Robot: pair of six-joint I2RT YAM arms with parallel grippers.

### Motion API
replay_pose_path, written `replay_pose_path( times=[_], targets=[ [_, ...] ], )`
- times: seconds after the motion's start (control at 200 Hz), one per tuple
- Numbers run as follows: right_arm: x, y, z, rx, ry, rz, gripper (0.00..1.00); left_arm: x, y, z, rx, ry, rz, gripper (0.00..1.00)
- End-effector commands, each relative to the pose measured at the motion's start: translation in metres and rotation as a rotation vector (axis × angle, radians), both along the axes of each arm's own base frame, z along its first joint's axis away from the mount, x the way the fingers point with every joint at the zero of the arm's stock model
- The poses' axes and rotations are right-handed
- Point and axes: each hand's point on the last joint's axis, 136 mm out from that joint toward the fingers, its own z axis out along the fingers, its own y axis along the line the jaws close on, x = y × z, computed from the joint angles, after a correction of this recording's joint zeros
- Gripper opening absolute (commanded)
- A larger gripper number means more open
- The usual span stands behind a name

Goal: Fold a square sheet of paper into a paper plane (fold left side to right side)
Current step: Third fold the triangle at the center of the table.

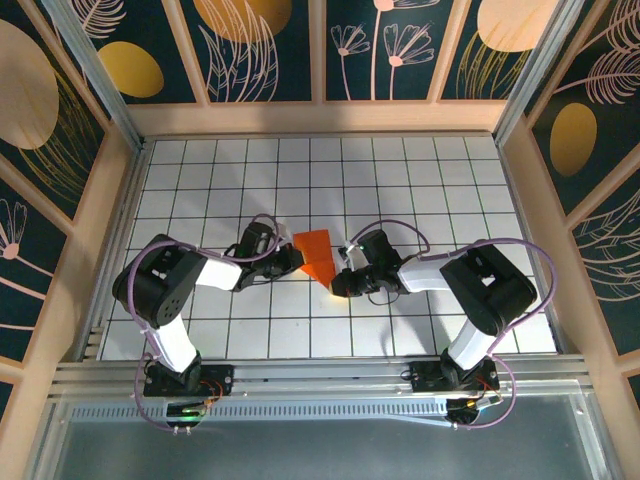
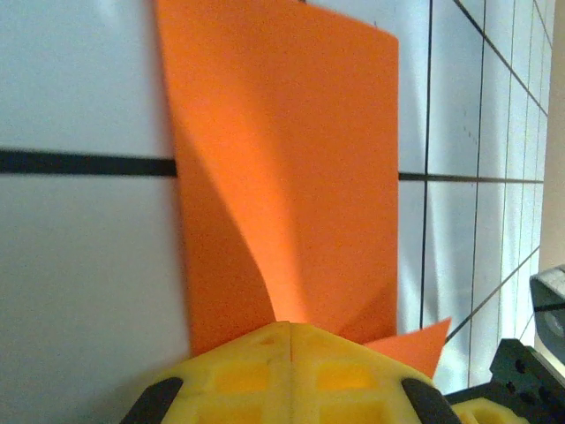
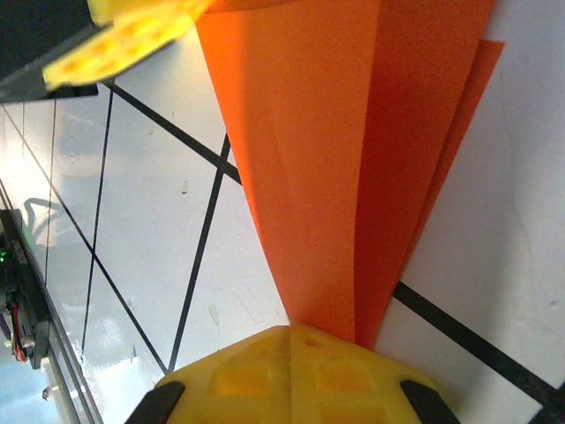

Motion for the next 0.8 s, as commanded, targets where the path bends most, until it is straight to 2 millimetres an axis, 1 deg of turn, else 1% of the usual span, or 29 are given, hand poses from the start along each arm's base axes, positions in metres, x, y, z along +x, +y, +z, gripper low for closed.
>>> replay_pose_path(
  times=[0.0,0.085,0.18,0.205,0.215,0.23,0.335,0.395,0.485,0.586,0.661,0.721,0.796],
  targets=[
    [-0.032,-0.053,-0.067,-0.294,0.136,-0.052,0.0,0.0,0.046,-0.038,0.147,0.05,0.094,0.02],
    [-0.031,-0.052,-0.066,-0.29,0.136,-0.052,0.0,0.002,0.05,-0.032,0.149,0.034,0.099,0.02],
    [-0.03,-0.051,-0.065,-0.286,0.135,-0.052,0.0,0.005,0.049,-0.016,0.139,-0.007,0.092,0.01],
    [-0.03,-0.051,-0.065,-0.285,0.135,-0.051,0.0,0.005,0.049,-0.015,0.139,-0.008,0.091,0.01],
    [-0.03,-0.05,-0.065,-0.283,0.134,-0.051,0.0,0.007,0.048,-0.006,0.129,-0.03,0.091,0.01],
    [-0.03,-0.05,-0.065,-0.283,0.134,-0.052,0.0,0.008,0.048,-0.001,0.123,-0.042,0.092,0.01],
    [-0.028,-0.048,-0.062,-0.274,0.128,-0.052,0.0,0.005,0.046,0.023,0.105,-0.098,0.078,0.0],
    [-0.027,-0.048,-0.061,-0.273,0.128,-0.054,0.0,0.0,0.041,0.036,0.082,-0.131,0.052,0.0],
    [-0.027,-0.048,-0.061,-0.273,0.125,-0.054,0.0,-0.014,0.021,0.05,0.04,-0.159,-0.021,0.0],
    [-0.027,-0.048,-0.062,-0.274,0.126,-0.054,0.0,-0.03,-0.01,0.055,-0.002,-0.16,-0.11,0.0],
    [-0.027,-0.048,-0.062,-0.272,0.127,-0.058,0.0,-0.037,-0.03,0.055,-0.04,-0.149,-0.149,0.0],
    [-0.027,-0.048,-0.062,-0.273,0.127,-0.06,0.0,-0.039,-0.04,0.049,-0.048,-0.134,-0.161,0.0],
    [-0.027,-0.048,-0.062,-0.272,0.129,-0.061,0.0,-0.036,-0.05,0.043,-0.051,-0.124,-0.173,0.0]
  ],
)
